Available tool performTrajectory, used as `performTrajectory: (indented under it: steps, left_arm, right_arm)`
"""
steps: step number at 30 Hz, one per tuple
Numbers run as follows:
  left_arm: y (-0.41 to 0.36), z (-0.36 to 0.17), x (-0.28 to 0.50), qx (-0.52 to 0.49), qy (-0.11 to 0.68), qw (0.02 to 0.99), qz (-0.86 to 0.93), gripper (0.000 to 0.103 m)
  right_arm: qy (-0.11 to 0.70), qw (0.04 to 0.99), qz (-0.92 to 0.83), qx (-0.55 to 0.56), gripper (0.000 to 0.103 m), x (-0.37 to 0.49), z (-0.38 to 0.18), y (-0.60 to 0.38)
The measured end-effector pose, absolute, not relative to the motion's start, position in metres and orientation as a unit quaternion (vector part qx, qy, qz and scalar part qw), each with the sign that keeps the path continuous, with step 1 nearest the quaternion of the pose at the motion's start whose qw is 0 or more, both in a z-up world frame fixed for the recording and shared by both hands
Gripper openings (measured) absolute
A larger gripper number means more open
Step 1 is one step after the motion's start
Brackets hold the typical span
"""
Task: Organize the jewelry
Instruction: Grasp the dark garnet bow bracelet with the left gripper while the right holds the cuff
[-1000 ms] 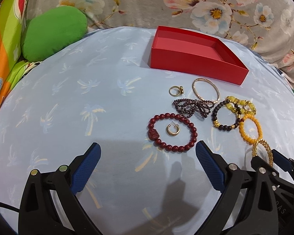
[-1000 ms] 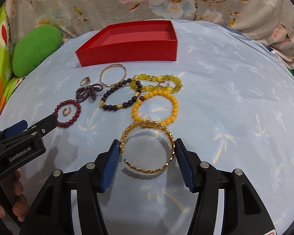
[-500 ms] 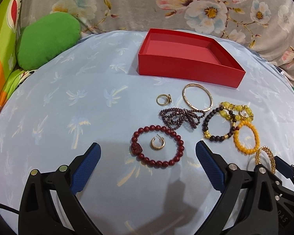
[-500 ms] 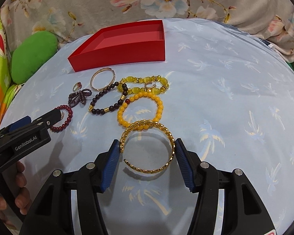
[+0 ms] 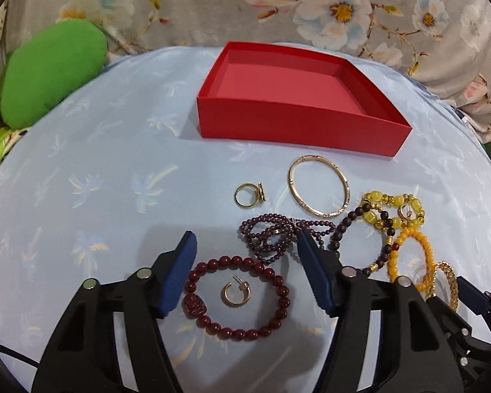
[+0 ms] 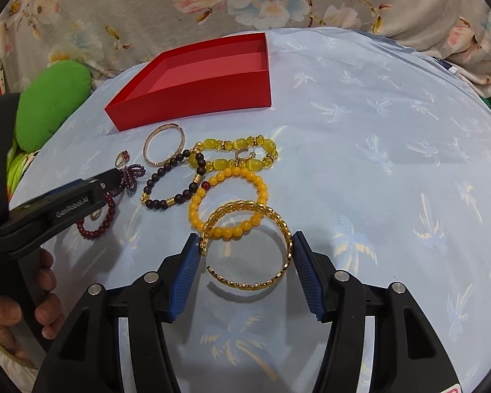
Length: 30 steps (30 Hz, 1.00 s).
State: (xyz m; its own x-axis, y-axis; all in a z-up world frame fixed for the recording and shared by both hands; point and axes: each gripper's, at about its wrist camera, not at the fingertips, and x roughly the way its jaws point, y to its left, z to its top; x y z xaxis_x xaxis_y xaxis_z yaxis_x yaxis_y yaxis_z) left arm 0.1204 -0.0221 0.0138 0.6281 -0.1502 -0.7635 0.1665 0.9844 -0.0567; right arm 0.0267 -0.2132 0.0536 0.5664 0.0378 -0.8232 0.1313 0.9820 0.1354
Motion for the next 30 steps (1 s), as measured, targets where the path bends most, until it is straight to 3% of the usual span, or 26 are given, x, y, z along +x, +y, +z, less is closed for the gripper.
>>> performTrajectory:
  steps: [2,6,8,9,12,13,24,26,28,30]
  left_arm:
    - [-0.022,0.012,0.122,0.010,0.422,0.902,-0.094,0.049]
    - [-0.027,0.009,0.122,0.010,0.424,0.898,-0.116,0.019]
    - [-0.030,0.010,0.120,0.012,0.420,0.899,-0.125,0.014]
    - [-0.031,0.011,0.119,0.014,0.417,0.899,-0.131,0.007]
    - [-0.033,0.016,0.116,0.016,0.412,0.901,-0.138,0.005]
    - [-0.033,0.018,0.115,0.015,0.410,0.901,-0.139,0.000]
    - [-0.026,0.038,0.098,0.004,0.395,0.907,-0.144,0.000]
    - [-0.026,0.034,0.100,-0.004,0.402,0.903,-0.149,0.004]
    - [-0.026,0.030,0.103,-0.007,0.404,0.903,-0.145,0.028]
    - [-0.025,0.028,0.105,-0.010,0.401,0.905,-0.140,0.038]
  right_arm:
    - [0.465,0.880,-0.026,0.093,0.055,0.029,0.054,-0.214]
    - [0.468,0.879,-0.024,0.094,0.055,0.033,0.053,-0.213]
    - [0.469,0.878,-0.024,0.093,0.055,0.034,0.053,-0.213]
    - [0.469,0.878,-0.023,0.093,0.055,0.034,0.053,-0.212]
    - [0.468,0.878,-0.024,0.094,0.055,0.034,0.055,-0.212]
    - [0.466,0.879,-0.024,0.094,0.055,0.033,0.057,-0.212]
    - [0.452,0.887,-0.021,0.096,0.055,0.019,0.071,-0.211]
    - [0.452,0.887,-0.020,0.097,0.055,0.017,0.072,-0.212]
    - [0.452,0.887,-0.019,0.097,0.055,0.016,0.072,-0.213]
    - [0.452,0.886,-0.019,0.097,0.055,0.016,0.072,-0.214]
